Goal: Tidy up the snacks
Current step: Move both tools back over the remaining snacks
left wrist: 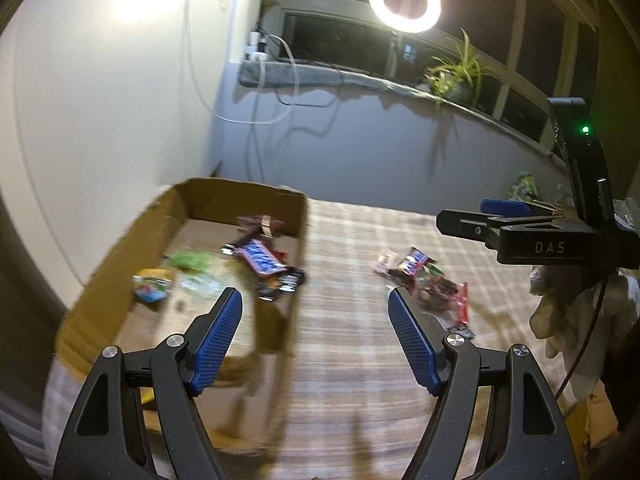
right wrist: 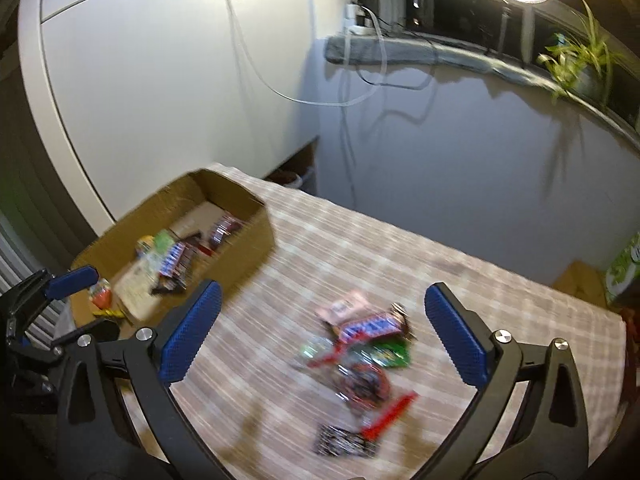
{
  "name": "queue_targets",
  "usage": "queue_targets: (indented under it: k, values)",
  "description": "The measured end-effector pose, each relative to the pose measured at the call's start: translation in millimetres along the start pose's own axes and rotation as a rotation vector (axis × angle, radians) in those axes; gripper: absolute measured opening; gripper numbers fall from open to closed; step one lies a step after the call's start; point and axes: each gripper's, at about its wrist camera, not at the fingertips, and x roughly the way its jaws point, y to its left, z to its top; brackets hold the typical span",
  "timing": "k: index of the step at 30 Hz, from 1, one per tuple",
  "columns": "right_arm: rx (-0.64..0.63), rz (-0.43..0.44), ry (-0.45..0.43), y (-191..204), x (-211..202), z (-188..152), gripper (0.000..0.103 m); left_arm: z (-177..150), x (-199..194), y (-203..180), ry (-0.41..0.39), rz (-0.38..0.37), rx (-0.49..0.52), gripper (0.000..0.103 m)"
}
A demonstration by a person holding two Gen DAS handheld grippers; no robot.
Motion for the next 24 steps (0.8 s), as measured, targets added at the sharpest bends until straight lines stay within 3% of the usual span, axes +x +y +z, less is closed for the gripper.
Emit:
queue_targets:
  k: [6,12,17,24]
  values:
    - [0.058,0.025,0.081,-39.3,1.0,-24.5,0.103,-9.4,20.6,-35.9,0.063,-0.089,0.058,0.074]
    - [0.052,0.094,0.151,-49.6,10.6,-35.1,0.1,-19.1,43.0,-69.6,0.147,-0.208,0.111,0.055]
    - [0.027,0.155,0.215,-48.3,26.1,-40.0,0.082,-22.8,67.4,-85.5,0.231,-0.302,0.128,0.046]
    - [0.014,0.214,0.284,-45.6,49.7,-43.3,0.067,-22.4,88.7,-103.5,0.278,-0.318,0.208,0.046]
